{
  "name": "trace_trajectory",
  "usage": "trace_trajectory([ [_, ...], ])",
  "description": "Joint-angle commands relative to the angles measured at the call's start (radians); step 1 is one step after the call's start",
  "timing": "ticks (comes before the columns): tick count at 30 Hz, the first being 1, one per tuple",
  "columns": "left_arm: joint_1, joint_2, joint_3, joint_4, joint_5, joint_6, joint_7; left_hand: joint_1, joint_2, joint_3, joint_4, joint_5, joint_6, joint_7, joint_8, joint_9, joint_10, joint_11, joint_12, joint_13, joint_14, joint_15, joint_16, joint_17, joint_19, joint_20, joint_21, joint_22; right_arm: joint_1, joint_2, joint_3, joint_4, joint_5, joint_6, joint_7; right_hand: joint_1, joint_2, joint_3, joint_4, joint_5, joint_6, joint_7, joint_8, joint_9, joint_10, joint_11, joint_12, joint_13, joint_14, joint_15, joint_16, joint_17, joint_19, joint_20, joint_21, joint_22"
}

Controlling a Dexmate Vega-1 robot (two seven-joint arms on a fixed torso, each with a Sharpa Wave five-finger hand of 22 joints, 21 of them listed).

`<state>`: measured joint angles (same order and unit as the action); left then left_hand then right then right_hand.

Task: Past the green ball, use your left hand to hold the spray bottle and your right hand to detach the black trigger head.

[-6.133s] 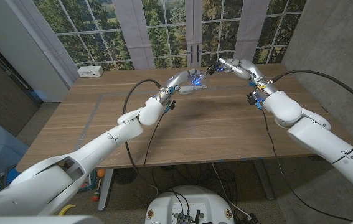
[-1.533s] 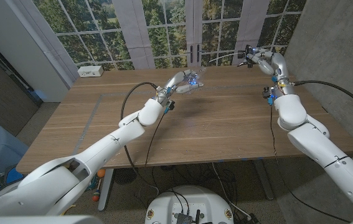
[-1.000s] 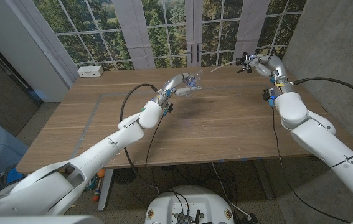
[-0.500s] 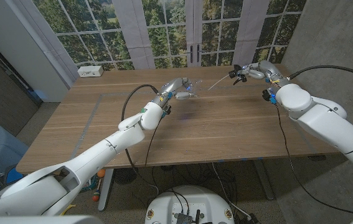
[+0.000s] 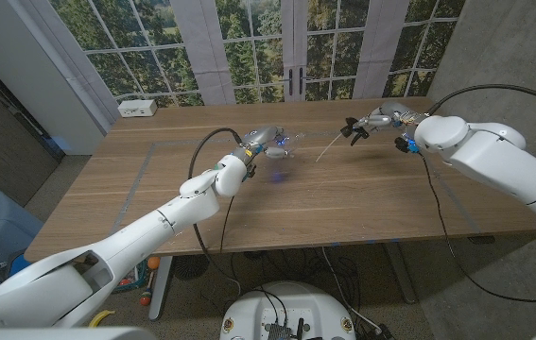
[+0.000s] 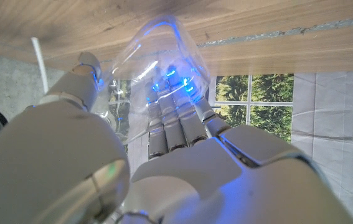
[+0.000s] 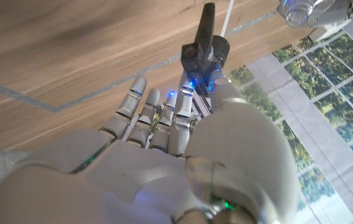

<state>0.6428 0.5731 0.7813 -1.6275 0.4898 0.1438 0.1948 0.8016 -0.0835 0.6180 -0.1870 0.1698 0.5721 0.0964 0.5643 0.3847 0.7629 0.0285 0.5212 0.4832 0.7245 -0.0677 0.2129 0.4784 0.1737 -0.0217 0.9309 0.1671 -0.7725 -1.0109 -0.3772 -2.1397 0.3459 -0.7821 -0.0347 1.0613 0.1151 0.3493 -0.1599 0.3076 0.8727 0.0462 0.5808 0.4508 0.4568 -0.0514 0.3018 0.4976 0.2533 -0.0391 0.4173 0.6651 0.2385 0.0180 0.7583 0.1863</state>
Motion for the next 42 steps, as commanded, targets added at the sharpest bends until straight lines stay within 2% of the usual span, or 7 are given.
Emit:
trace_trajectory([
  [1,-0.035,0.018,0.046,-0.011,0.056,0.096,-0.089,0.227,0.200,-0.013,0.000,-0.001,0.247,-0.136,-0.012,-0.008,0.256,-0.242,-0.014,-0.015,-0.004,-0.168,-0.001,-0.014,0.009,-0.009,-0.012,0.001,0.227,-0.030,-0.203,0.054,0.007,-0.153,0.172,0.008,0.005,0.005,-0.003,0.010,-0.003,-0.001,0.004,0.000,-0.004,0.004,-0.004,0.003,-0.013,-0.041,-0.003,0.004,-0.007,0.004,0.000,0.000],
  [11,-0.057,0.021,0.077,0.000,0.099,0.129,-0.117,0.250,0.175,-0.041,0.004,0.000,0.308,-0.141,-0.046,-0.056,0.272,-0.247,-0.067,-0.085,0.015,-0.159,0.002,-0.073,0.023,-0.028,-0.040,0.000,0.346,0.005,-0.331,0.126,-0.042,-0.188,0.273,0.011,0.006,0.002,-0.004,0.011,-0.008,0.000,0.002,0.002,-0.022,0.008,-0.013,0.005,-0.022,-0.037,-0.005,0.003,-0.012,0.004,0.000,-0.001],
  [16,-0.072,0.027,0.106,-0.006,0.159,0.159,-0.136,0.259,0.170,-0.049,0.004,0.000,0.311,-0.143,-0.073,-0.078,0.271,-0.248,-0.094,-0.115,0.009,-0.164,-0.005,-0.104,0.011,-0.026,-0.059,0.000,0.466,0.028,-0.495,0.139,-0.167,-0.280,0.331,0.014,0.006,-0.001,-0.005,0.011,-0.009,0.000,0.000,0.000,-0.036,0.009,-0.020,0.004,-0.034,-0.033,-0.007,0.004,-0.015,0.005,0.001,-0.001],
  [22,-0.082,0.027,0.129,-0.012,0.213,0.187,-0.156,0.242,0.216,-0.043,0.024,0.000,0.256,-0.134,-0.137,-0.105,0.222,-0.244,-0.154,-0.163,-0.032,-0.156,-0.025,-0.165,-0.027,-0.006,-0.101,-0.001,0.479,0.045,-0.516,0.165,-0.187,-0.263,0.353,0.016,0.004,-0.004,-0.005,0.011,-0.015,-0.003,-0.004,-0.003,-0.046,0.010,-0.026,0.003,-0.038,-0.031,-0.007,0.004,-0.016,0.006,0.001,-0.001],
  [31,-0.099,0.020,0.146,-0.017,0.249,0.222,-0.212,0.266,0.224,-0.055,0.005,0.000,0.238,-0.125,-0.179,-0.128,0.188,-0.245,-0.194,-0.195,-0.074,-0.166,-0.022,-0.197,-0.036,0.000,-0.127,-0.002,0.501,0.069,-0.556,0.187,-0.225,-0.273,0.377,0.014,0.008,-0.008,-0.001,0.010,-0.021,-0.007,-0.006,-0.001,-0.046,0.007,-0.028,0.003,-0.038,-0.033,-0.005,0.004,-0.017,0.005,0.003,-0.002],
  [39,-0.111,0.015,0.162,-0.022,0.288,0.255,-0.252,0.281,0.192,-0.123,0.010,0.006,0.145,-0.129,-0.295,-0.176,0.065,-0.244,-0.282,-0.253,-0.152,-0.162,-0.018,-0.250,-0.048,0.008,-0.188,-0.002,0.513,0.084,-0.576,0.213,-0.244,-0.269,0.395,0.016,0.012,-0.011,-0.001,0.010,-0.052,-0.020,-0.022,-0.008,-0.055,0.013,-0.032,0.004,-0.038,-0.027,-0.004,0.003,-0.019,0.009,0.004,-0.002],
  [42,-0.115,0.012,0.166,-0.024,0.296,0.267,-0.271,0.273,0.202,-0.141,0.018,0.007,0.110,-0.116,-0.330,-0.184,0.003,-0.225,-0.311,-0.265,-0.185,-0.155,-0.022,-0.263,-0.057,0.012,-0.210,-0.001,0.515,0.087,-0.581,0.217,-0.253,-0.270,0.395,0.016,0.012,-0.013,0.000,0.009,-0.068,-0.026,-0.031,-0.011,-0.067,0.014,-0.037,0.005,-0.040,-0.025,-0.004,0.004,-0.019,0.010,0.005,-0.002],
])
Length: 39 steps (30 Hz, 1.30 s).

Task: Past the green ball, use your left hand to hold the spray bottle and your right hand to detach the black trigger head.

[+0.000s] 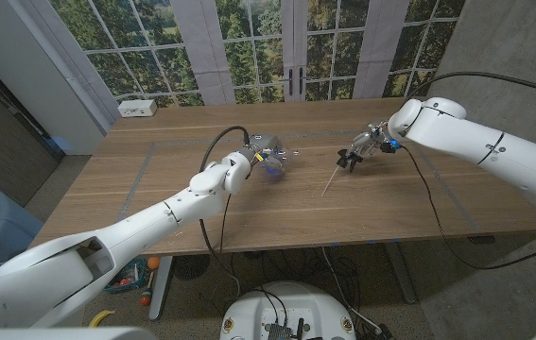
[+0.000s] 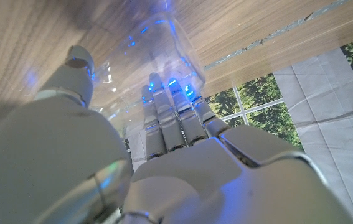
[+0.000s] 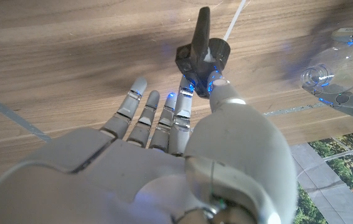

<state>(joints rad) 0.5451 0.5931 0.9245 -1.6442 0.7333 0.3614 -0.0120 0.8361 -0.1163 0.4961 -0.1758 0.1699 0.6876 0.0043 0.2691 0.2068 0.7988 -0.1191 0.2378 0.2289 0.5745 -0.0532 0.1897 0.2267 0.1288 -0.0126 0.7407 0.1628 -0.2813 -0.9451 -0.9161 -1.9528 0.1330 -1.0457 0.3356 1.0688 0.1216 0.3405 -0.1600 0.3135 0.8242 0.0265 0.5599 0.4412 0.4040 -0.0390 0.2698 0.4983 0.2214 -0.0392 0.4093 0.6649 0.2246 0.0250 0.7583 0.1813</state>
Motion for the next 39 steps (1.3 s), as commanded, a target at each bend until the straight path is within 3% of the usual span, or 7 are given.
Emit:
trace_trajectory([
  [1,-0.018,-0.008,0.024,-0.008,0.057,0.054,-0.067,0.233,0.234,-0.025,0.009,0.006,-0.016,-0.023,-0.043,-0.008,-0.052,-0.078,-0.035,-0.013,-0.049,-0.169,-0.002,-0.014,-0.016,0.005,-0.025,0.004,0.024,0.021,-0.043,0.032,-0.042,-0.005,0.026,0.009,0.006,-0.004,0.000,0.003,-0.032,-0.008,-0.016,-0.003,-0.017,0.002,-0.006,0.005,-0.007,-0.025,0.005,0.004,-0.007,0.004,0.005,0.003],
  [6,-0.027,-0.005,0.038,-0.021,0.086,0.070,-0.103,0.181,0.190,-0.084,0.012,0.008,-0.110,-0.051,-0.090,-0.014,-0.170,-0.070,-0.057,-0.027,-0.126,-0.151,-0.007,-0.033,-0.035,0.016,-0.068,0.004,0.016,0.021,-0.033,0.041,-0.041,0.011,0.027,0.002,0.001,-0.016,0.002,0.001,-0.145,-0.013,-0.079,-0.021,-0.058,0.004,-0.021,0.008,-0.015,-0.014,0.003,0.001,-0.014,0.012,0.006,0.003],
  [10,-0.029,-0.004,0.043,-0.027,0.105,0.078,-0.115,0.137,0.142,-0.134,0.013,0.014,-0.192,-0.093,-0.096,-0.018,-0.292,-0.055,-0.063,-0.034,-0.189,-0.123,-0.006,-0.042,-0.045,0.017,-0.112,0.004,0.007,0.018,-0.023,0.042,-0.040,0.021,0.026,-0.011,-0.005,-0.034,0.006,-0.003,-0.303,-0.033,-0.178,-0.054,-0.057,0.004,-0.015,0.010,-0.031,-0.008,0.004,0.005,-0.023,0.016,0.005,0.003],
  [11,-0.028,-0.003,0.043,-0.030,0.108,0.078,-0.116,0.125,0.136,-0.143,0.016,0.015,-0.212,-0.099,-0.096,-0.019,-0.332,-0.047,-0.065,-0.036,-0.211,-0.119,-0.007,-0.042,-0.052,0.019,-0.125,0.005,0.003,0.017,-0.019,0.041,-0.039,0.024,0.024,-0.015,-0.008,-0.041,0.006,-0.005,-0.342,-0.040,-0.210,-0.068,-0.133,0.011,-0.043,0.005,-0.035,-0.008,0.003,0.005,-0.027,0.017,0.005,0.003],
  [19,-0.020,0.000,0.038,-0.037,0.129,0.084,-0.116,-0.013,0.100,-0.213,0.032,0.025,-0.512,-0.149,-0.095,-0.023,-0.620,-0.001,-0.058,-0.038,-0.387,-0.064,-0.008,-0.046,-0.092,0.029,-0.250,0.008,-0.039,0.008,0.028,0.035,-0.024,0.061,-0.004,-0.063,-0.031,-0.086,0.014,-0.030,-0.609,-0.027,-0.366,-0.138,-0.270,0.042,-0.076,-0.013,-0.079,0.021,-0.010,0.003,-0.048,0.035,-0.001,0.003],
  [30,0.017,0.018,-0.010,-0.057,0.076,0.048,-0.074,-0.267,0.108,-0.273,0.084,0.009,-0.865,-0.154,-0.097,-0.025,-0.964,0.062,-0.057,-0.039,-0.665,0.042,-0.010,-0.037,-0.240,0.075,-0.428,0.015,-0.265,-0.009,0.248,-0.001,0.072,0.262,-0.223,-0.197,-0.062,-0.149,0.060,-0.121,-0.718,0.020,-0.378,-0.194,-0.363,0.095,-0.077,-0.033,-0.160,0.085,-0.057,-0.014,-0.115,0.104,-0.044,-0.001],
  [39,0.067,0.040,-0.124,-0.014,-0.166,-0.170,0.051,-0.452,0.166,-0.301,0.159,0.011,-0.986,-0.171,-0.096,-0.025,-1.104,0.086,-0.058,-0.039,-0.783,0.063,-0.013,-0.030,-0.317,0.091,-0.495,0.019,-0.506,0.019,0.436,0.028,0.136,0.605,-0.455,-0.309,-0.059,-0.185,0.104,-0.138,-0.739,-0.011,-0.373,-0.217,-0.371,0.096,-0.069,-0.047,-0.214,0.083,-0.092,-0.029,-0.152,0.088,-0.077,-0.004],
])
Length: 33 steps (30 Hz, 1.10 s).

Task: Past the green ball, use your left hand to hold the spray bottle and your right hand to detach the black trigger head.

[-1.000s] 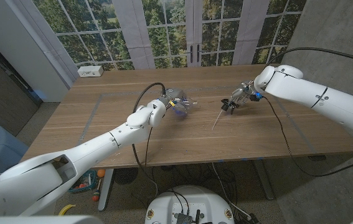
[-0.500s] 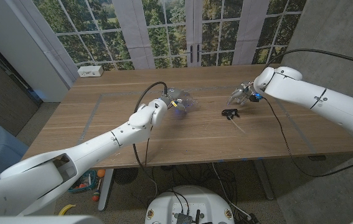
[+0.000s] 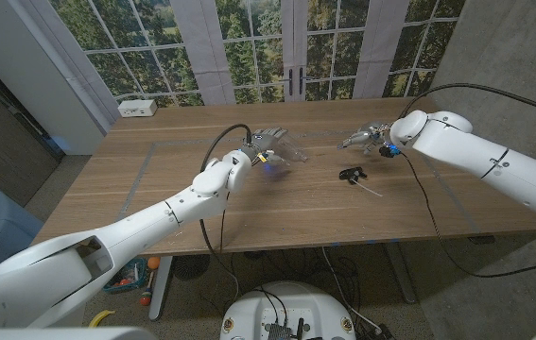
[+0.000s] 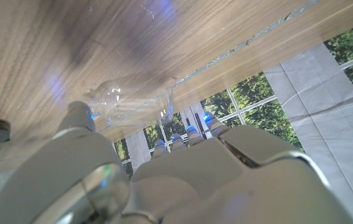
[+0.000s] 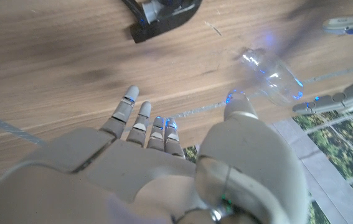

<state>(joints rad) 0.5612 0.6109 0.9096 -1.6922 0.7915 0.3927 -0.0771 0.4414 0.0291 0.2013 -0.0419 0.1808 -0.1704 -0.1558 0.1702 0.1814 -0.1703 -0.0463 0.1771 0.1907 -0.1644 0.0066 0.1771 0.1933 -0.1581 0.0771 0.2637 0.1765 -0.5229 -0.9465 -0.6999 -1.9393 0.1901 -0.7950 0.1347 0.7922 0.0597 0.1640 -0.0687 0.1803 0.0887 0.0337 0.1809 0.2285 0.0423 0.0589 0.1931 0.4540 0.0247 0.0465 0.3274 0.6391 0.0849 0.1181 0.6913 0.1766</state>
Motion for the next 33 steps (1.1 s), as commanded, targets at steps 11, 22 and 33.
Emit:
trace_trajectory([
  [11,0.084,0.011,-0.223,0.157,-0.589,-0.488,0.097,-0.214,0.046,-0.042,0.088,0.017,-0.173,-0.043,0.016,-0.004,-0.230,-0.001,0.008,-0.004,-0.165,-0.019,-0.002,-0.001,-0.112,-0.011,-0.062,0.008,-0.398,0.099,0.331,0.115,0.151,0.712,-0.310,-0.192,0.043,-0.044,0.081,-0.004,0.079,-0.068,0.028,-0.029,0.063,-0.019,0.030,-0.038,0.011,-0.033,-0.023,-0.038,0.013,-0.076,-0.034,-0.001],
  [22,0.139,-0.040,-0.320,0.281,-0.914,-0.716,0.050,-0.291,0.130,-0.024,0.138,0.046,-0.056,-0.030,0.036,-0.010,-0.147,-0.025,0.033,-0.013,-0.117,-0.067,0.016,-0.015,-0.061,-0.043,-0.049,0.004,-0.455,0.222,0.378,0.215,0.167,0.993,-0.360,-0.334,0.114,-0.052,0.157,0.004,0.147,-0.054,0.031,-0.039,0.154,-0.022,0.043,-0.079,0.092,-0.063,-0.016,-0.072,0.094,-0.126,-0.033,-0.002],
  [33,0.181,-0.111,-0.390,0.386,-1.100,-0.894,0.036,-0.294,0.173,0.186,0.192,0.088,0.106,0.042,0.028,-0.013,-0.002,-0.054,0.040,-0.017,0.003,-0.112,0.017,-0.022,0.077,-0.138,-0.032,-0.002,-0.477,0.285,0.399,0.254,0.195,1.095,-0.357,-0.415,0.136,-0.041,0.216,0.018,0.169,-0.011,0.027,-0.042,0.154,-0.041,0.029,-0.104,0.077,-0.097,-0.038,-0.093,0.106,-0.158,-0.045,-0.004],
])
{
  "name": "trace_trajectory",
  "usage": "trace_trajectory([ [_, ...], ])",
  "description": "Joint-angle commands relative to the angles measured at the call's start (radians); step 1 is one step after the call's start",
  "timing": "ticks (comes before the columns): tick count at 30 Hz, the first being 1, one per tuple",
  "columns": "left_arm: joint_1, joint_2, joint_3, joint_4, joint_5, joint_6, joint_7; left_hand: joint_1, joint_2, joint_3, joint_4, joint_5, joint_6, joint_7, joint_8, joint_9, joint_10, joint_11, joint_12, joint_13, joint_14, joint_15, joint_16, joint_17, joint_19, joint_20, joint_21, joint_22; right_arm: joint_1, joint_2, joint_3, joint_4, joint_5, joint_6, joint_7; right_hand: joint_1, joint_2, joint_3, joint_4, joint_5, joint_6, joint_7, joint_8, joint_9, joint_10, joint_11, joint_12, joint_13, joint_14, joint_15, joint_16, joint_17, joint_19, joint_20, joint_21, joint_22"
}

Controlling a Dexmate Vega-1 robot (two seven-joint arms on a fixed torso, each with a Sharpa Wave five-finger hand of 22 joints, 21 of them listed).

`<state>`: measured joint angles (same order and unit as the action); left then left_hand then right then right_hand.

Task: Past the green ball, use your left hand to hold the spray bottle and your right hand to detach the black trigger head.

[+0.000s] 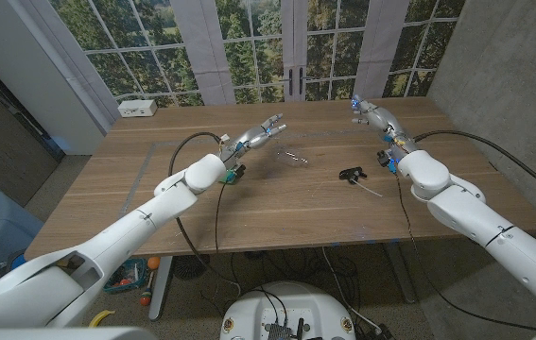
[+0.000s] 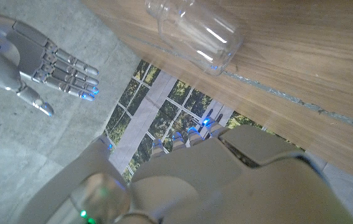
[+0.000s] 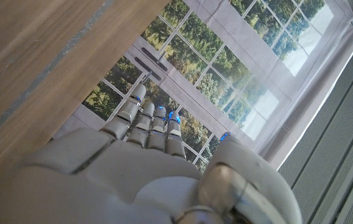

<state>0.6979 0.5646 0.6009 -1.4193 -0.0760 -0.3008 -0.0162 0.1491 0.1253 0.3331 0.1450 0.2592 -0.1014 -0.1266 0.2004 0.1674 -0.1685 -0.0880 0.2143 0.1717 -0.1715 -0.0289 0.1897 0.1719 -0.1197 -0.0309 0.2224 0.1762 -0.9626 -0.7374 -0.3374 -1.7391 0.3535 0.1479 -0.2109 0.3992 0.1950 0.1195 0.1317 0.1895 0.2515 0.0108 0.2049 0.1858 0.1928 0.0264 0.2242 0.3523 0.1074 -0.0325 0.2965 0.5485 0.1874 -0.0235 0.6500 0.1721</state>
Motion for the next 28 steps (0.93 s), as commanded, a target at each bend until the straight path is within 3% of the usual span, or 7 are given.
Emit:
trace_trajectory([
  [1,0.047,-0.069,-0.087,0.120,-0.248,-0.210,-0.029,-0.001,0.078,0.073,0.006,0.012,0.053,0.017,-0.002,0.001,0.011,-0.011,0.004,0.002,0.024,-0.078,0.005,-0.001,0.055,-0.042,0.011,-0.002,-0.039,0.081,0.037,0.056,0.036,0.158,-0.009,-0.025,0.002,0.005,0.018,0.010,0.007,0.012,0.002,0.001,0.004,-0.009,-0.002,-0.004,-0.006,-0.019,-0.008,-0.003,0.004,-0.018,-0.005,0.000],
  [6,0.056,-0.091,-0.113,0.155,-0.314,-0.261,-0.051,0.005,0.081,0.150,0.008,0.012,0.114,0.012,-0.003,0.001,0.063,-0.021,0.003,0.001,0.063,-0.093,0.001,-0.001,0.091,-0.076,0.007,-0.003,-0.046,0.103,0.042,0.061,0.048,0.181,-0.011,-0.032,0.005,0.011,0.024,0.013,0.009,0.013,0.001,0.000,0.007,-0.008,-0.003,-0.007,-0.007,-0.022,-0.010,-0.007,0.005,-0.024,-0.007,0.000],
  [13,0.059,-0.120,-0.145,0.207,-0.403,-0.310,-0.098,0.004,0.086,0.215,0.017,0.012,0.152,0.014,-0.007,0.001,0.102,-0.025,0.000,0.000,0.110,-0.110,0.005,0.000,0.136,-0.102,0.011,-0.003,-0.051,0.132,0.045,0.066,0.055,0.212,-0.013,-0.048,0.014,0.033,0.036,0.023,0.014,0.006,-0.001,-0.001,0.008,-0.016,-0.007,-0.016,-0.006,-0.034,-0.016,-0.015,0.007,-0.036,-0.013,-0.001],
  [23,0.091,-0.123,-0.197,0.220,-0.477,-0.342,-0.111,0.004,0.079,0.247,0.017,0.009,0.167,0.022,-0.011,0.001,0.118,-0.020,-0.004,0.000,0.135,-0.111,0.004,-0.001,0.164,-0.112,0.014,-0.003,-0.066,0.174,0.041,0.059,0.032,0.235,-0.052,-0.064,0.014,0.058,0.044,0.032,0.035,0.010,0.003,-0.001,0.026,-0.015,-0.004,-0.025,0.000,-0.038,-0.020,-0.024,0.018,-0.042,-0.017,-0.001],
  [28,0.106,-0.119,-0.218,0.225,-0.509,-0.312,-0.098,0.002,0.076,0.253,0.018,0.008,0.170,0.022,-0.012,0.001,0.120,-0.022,-0.006,0.000,0.137,-0.113,0.002,0.000,0.170,-0.116,0.014,-0.003,-0.048,0.215,0.031,0.094,0.032,0.250,-0.067,-0.092,0.010,0.104,0.046,0.043,0.085,0.017,0.012,0.000,0.069,-0.010,0.004,-0.042,0.046,-0.039,-0.017,-0.044,0.053,-0.039,-0.019,-0.002],
])
